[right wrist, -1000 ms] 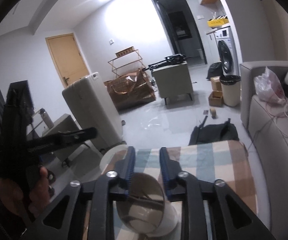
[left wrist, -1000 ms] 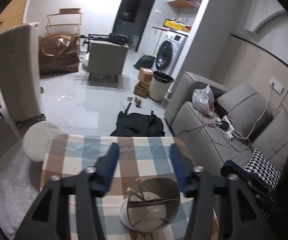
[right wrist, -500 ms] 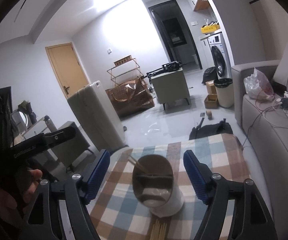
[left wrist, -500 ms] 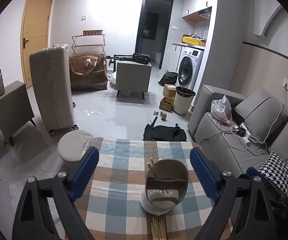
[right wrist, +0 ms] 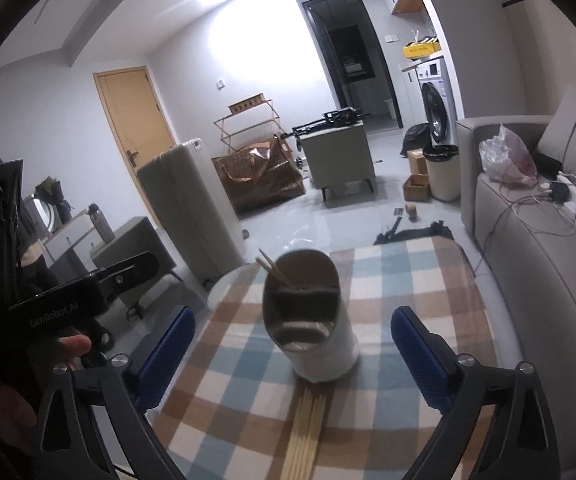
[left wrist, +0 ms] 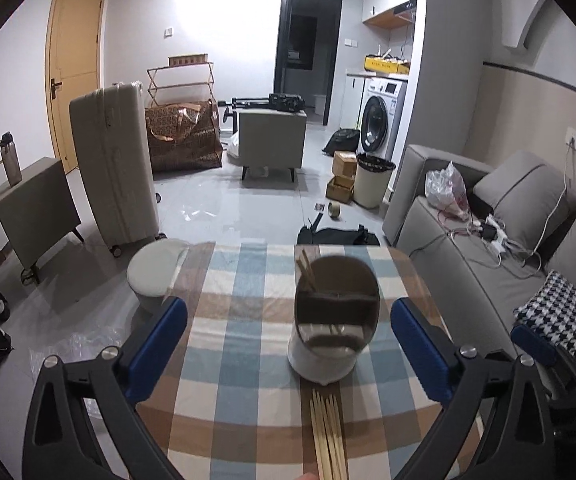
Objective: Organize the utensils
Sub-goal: 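Move both open tools back toward the chopstick pile, then lower the right tool onto the chopsticks and close on them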
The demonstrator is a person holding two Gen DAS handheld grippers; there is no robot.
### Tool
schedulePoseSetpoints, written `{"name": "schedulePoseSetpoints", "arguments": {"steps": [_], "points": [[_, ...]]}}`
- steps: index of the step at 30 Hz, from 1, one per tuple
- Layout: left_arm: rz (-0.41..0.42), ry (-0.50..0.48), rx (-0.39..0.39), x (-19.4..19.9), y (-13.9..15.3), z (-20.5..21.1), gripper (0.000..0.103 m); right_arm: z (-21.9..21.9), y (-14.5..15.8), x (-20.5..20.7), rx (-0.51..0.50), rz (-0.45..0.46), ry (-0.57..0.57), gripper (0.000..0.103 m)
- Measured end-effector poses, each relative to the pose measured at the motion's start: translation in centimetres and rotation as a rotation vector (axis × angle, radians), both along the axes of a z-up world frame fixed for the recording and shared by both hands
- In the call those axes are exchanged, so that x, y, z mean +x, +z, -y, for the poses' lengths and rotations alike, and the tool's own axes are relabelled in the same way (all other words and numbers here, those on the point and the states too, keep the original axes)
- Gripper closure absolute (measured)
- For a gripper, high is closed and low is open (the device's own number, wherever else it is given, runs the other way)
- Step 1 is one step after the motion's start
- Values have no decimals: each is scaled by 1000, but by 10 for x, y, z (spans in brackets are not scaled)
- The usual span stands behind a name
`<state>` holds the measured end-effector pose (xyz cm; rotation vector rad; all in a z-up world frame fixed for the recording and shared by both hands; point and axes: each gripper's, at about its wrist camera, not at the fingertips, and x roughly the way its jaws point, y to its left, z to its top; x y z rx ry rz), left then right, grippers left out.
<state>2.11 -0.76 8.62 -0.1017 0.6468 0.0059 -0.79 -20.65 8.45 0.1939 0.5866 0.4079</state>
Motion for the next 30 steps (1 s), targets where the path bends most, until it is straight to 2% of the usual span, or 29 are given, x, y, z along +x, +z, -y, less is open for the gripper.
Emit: {"name": "schedulePoseSetpoints", "arguments": {"steps": [9,14,17,24,27,29,30], "points": [[-96,16,-34,-10,-40,-5,4,-2,-41,-8,-57,-79,19,0],[-138,54,-43,-14,-72,-16,4,-4,-72,2,-107,-186,42,1],[-180,69,-53,-7,-81,-24,4,-8,-91,12,-116,-260,62,3],[-225,122,-119,5,-90,-47,4,-25,-138,38,-193,-392,104,25],[-252,135,-119,8,-96,-50,4,-31,-159,49,-226,-446,104,34],[-272,138,-116,8,-99,-50,4,-36,-172,58,-233,-484,108,42],[-276,135,-116,8,-99,-51,4,-39,-177,61,-232,-500,113,50]]}}
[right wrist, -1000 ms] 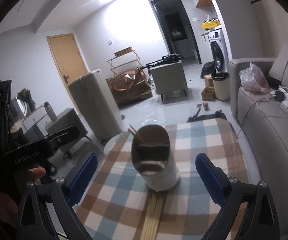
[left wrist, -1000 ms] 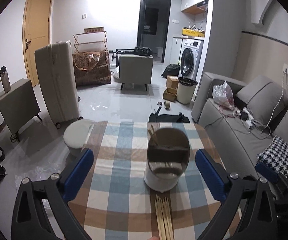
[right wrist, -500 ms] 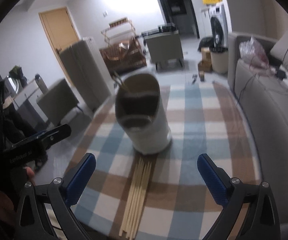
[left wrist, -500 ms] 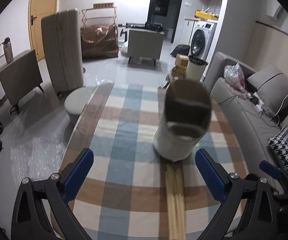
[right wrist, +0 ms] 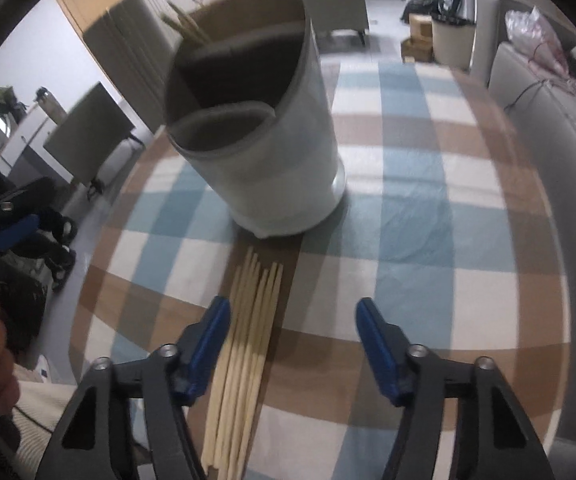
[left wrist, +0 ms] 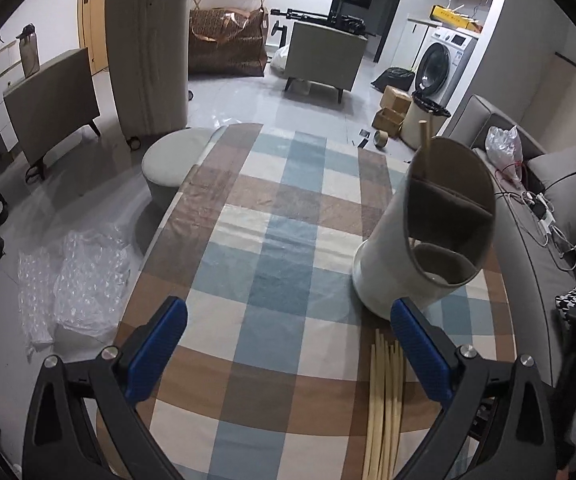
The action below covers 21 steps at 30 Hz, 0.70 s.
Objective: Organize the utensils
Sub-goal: 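Lower the right tool onto the chopsticks and close on them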
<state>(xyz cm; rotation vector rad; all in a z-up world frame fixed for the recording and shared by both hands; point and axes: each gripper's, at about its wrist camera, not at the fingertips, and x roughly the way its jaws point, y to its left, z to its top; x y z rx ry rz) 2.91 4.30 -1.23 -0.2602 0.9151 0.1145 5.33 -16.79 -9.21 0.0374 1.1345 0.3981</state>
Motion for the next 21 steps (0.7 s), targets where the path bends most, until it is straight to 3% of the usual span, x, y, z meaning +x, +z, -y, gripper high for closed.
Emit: {"name": "schedulePoseSetpoints", "arguments": {"steps": [4,7,11,16,18,19,21], "points": [[-19,11,-21,6,-1,-11,4,-19,-13,6,-25,-12,55,58],[-45,31,-54,8,-4,-22,4,-35,-24,8,-64,-21,101,71],[-74,40,-64,7,-9,-29,4,-47,-36,14,-108,-44,104,81],[-87,48,-71,9,-10,-33,4,-50,-39,15,-126,-43,101,85],[-87,46,-72,8,-9,-33,4,-51,-37,12,-136,-35,104,90],[-86,44,-71,8,-9,-34,4,-52,-37,11,-142,-29,106,97],[-83,36,-63,8,-9,-33,4,-54,-35,9,-161,-18,109,97]]}}
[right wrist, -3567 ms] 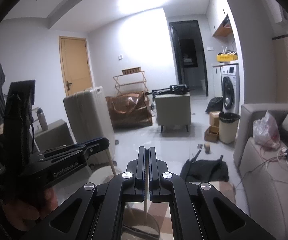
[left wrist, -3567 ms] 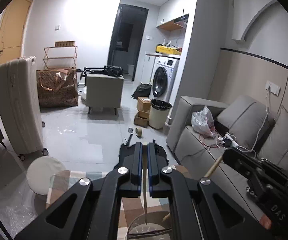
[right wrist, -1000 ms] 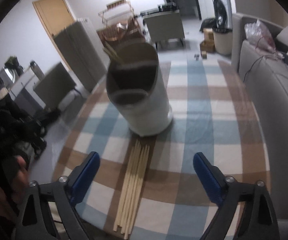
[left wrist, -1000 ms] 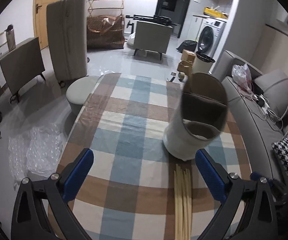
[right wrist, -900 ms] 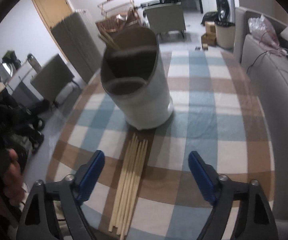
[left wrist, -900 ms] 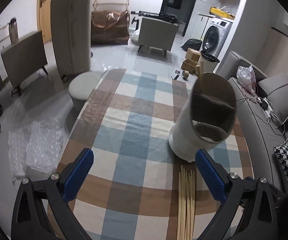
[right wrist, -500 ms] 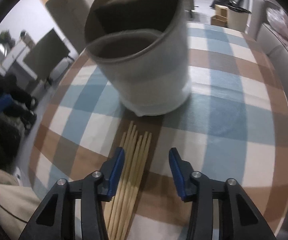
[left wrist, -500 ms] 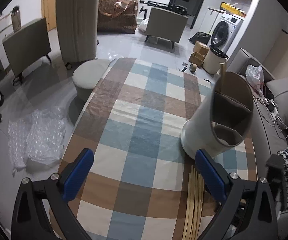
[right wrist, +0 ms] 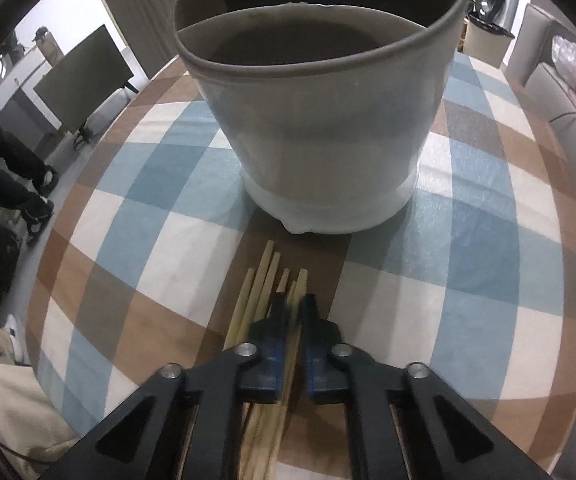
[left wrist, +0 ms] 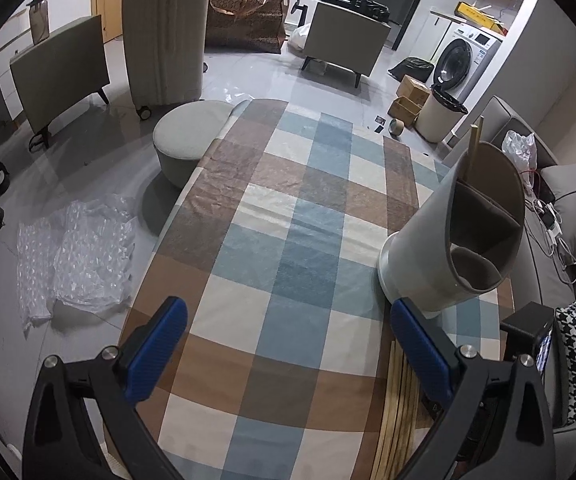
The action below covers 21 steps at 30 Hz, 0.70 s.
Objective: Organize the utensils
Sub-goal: 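Lower the right tool onto the chopsticks and close on them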
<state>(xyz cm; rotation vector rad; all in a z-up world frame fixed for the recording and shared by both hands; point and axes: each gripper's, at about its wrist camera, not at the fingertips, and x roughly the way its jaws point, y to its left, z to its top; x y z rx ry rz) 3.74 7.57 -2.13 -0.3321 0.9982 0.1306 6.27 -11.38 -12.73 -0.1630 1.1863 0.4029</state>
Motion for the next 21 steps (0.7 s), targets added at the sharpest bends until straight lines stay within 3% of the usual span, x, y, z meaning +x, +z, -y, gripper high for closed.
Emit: {"name": "schedulePoseSetpoints", "arguments": {"steps": [5,21], "points": [[-6,-14,12,0,-2,3,4,2,7,3,12,22,-18,99],[-86,-61,22,8,-17,29,4,66,19,17,283,-47,-232,100]]}}
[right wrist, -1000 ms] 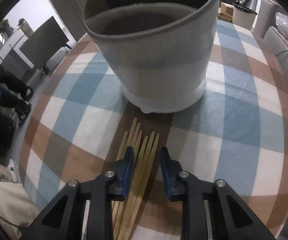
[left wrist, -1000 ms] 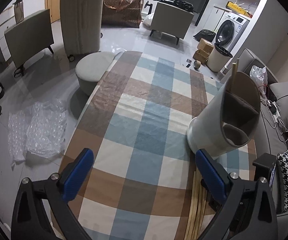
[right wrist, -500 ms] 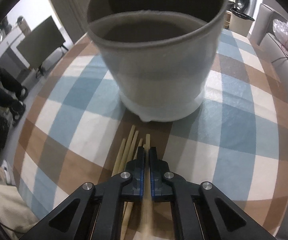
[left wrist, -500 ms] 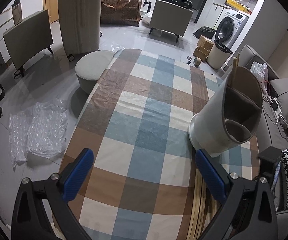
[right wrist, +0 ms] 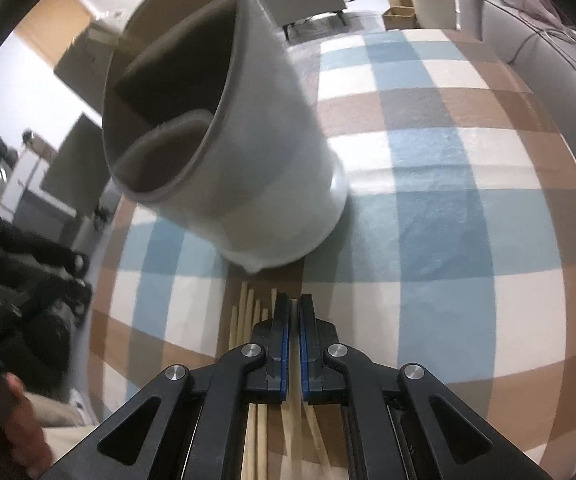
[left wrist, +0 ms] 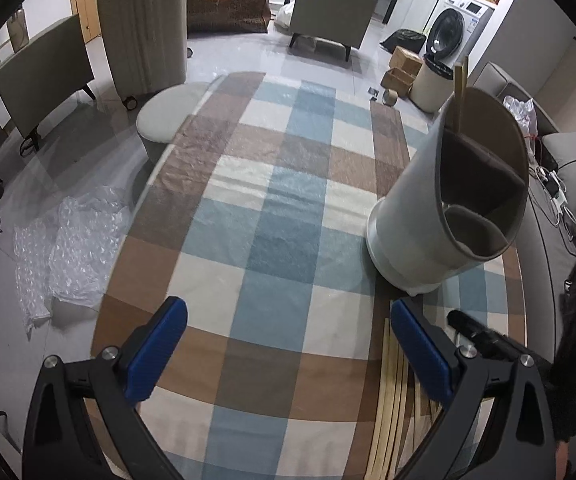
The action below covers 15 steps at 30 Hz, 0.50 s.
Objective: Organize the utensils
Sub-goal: 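Lower the right tool onto the chopsticks and close on them, then close the left tool on a chopstick while the right tool holds its chopsticks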
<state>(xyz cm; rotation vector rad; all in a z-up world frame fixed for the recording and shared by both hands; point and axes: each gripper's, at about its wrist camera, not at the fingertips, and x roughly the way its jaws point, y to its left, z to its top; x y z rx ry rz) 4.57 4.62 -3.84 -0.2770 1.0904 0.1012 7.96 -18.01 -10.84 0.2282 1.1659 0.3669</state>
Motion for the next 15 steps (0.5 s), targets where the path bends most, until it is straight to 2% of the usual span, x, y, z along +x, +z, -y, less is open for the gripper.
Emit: {"name": "schedulePoseSetpoints", "arguments": {"steps": [4,8,11,15], "points": [[-50,-49,-4,2,-14,15,4,17,13,-1,75,24,-45,100],[-164,-123,-39,5,-45,34,4,31,32,-3,94,76,-77,100],[-212,-148,-11,4,-63,46,4,41,40,-2,120,92,-97,100],[-230,-174,30,5,-73,61,4,47,48,1,141,111,-101,100]]}}
